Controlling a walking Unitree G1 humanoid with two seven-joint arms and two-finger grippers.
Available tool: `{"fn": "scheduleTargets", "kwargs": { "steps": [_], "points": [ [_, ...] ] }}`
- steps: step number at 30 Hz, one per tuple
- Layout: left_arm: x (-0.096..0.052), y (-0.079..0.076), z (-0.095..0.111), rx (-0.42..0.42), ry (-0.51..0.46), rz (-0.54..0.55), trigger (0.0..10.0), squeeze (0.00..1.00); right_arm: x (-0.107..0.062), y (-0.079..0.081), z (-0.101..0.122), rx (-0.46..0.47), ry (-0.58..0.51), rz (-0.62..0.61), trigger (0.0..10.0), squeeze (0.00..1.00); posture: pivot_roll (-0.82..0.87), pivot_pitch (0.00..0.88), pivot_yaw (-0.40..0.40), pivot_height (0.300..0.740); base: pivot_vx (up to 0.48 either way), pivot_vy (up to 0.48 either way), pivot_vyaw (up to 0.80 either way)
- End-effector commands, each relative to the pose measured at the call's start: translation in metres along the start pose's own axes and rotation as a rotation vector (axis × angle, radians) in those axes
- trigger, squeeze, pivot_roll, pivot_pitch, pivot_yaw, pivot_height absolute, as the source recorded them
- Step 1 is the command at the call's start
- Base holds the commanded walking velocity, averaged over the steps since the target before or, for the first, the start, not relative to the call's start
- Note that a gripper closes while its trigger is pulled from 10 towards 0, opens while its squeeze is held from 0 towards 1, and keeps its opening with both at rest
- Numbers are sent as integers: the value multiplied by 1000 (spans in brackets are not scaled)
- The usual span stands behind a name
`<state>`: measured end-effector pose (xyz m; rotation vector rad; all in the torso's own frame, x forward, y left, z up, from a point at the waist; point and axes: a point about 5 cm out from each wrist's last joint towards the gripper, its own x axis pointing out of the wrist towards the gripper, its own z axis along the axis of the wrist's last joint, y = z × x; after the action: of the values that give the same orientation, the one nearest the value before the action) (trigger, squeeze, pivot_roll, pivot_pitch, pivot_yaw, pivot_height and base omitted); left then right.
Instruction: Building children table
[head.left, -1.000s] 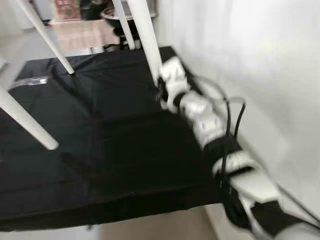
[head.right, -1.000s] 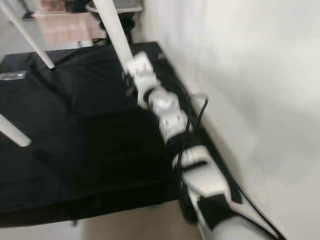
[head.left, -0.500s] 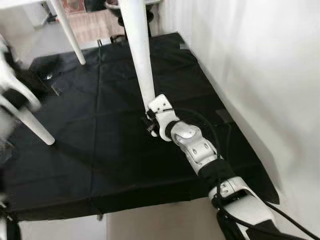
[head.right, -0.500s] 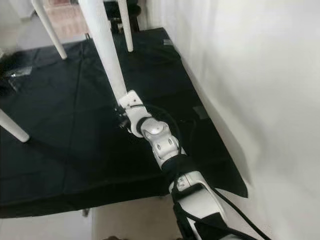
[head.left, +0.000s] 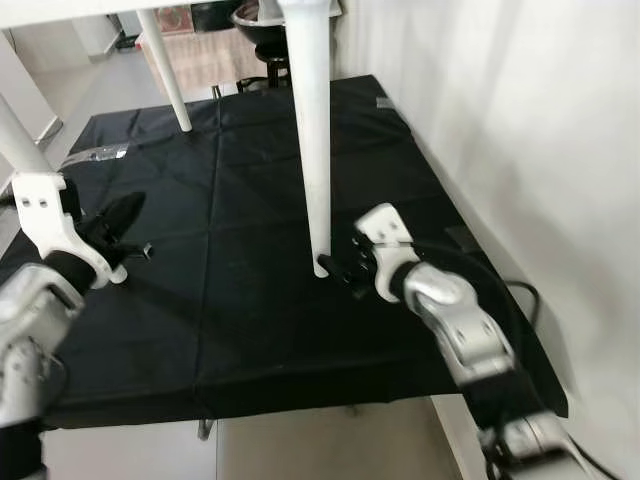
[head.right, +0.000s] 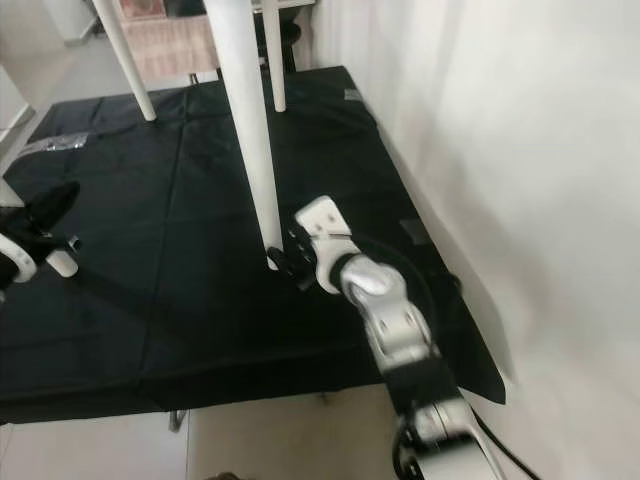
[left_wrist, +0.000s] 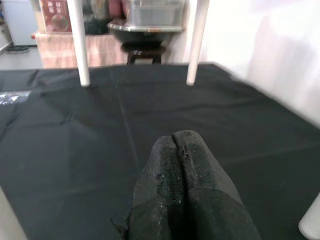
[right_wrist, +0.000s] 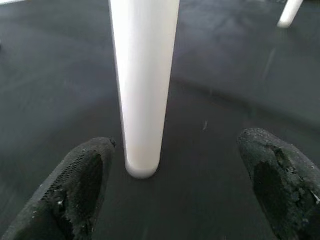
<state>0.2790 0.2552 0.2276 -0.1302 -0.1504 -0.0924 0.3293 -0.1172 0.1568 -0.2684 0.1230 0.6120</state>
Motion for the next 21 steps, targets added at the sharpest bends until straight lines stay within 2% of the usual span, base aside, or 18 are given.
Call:
{"fn": "scheduleTargets", "kwargs": {
  "steps": [1,3,5,6,11,15,21],
  "points": [
    [-3,-1,-5,30,13,33,10000,0,-2,7,3,4,-7,24,10000,1000,-59,91,60,740,0,0,0],
    [-5,-7,-16,-23,31,68,10000,0,-8,9,-5,41,13,16,10000,1000,-58,91,48,740,0,0,0],
    [-5,-7,-16,-23,31,68,10000,0,-8,9,-5,41,13,16,10000,1000,-58,91,48,740,0,0,0],
    [-10,-17,-35,-22,86,88,10000,0,-12,12,-11,68,16,7,10000,0,-65,89,41,740,0,0,0],
    [-18,-29,-57,-29,143,125,10000,0,-15,16,-7,94,-9,16,10000,0,-61,89,37,740,0,0,0],
    [-22,-40,-70,-27,163,137,10000,0,-14,20,-6,109,-10,25,10000,0,-54,78,24,740,-242,0,0],
    [-26,-46,-81,-50,181,156,10000,0,-14,18,-5,98,-15,20,10000,0,-61,53,7,740,-268,0,0]
  ]
}}
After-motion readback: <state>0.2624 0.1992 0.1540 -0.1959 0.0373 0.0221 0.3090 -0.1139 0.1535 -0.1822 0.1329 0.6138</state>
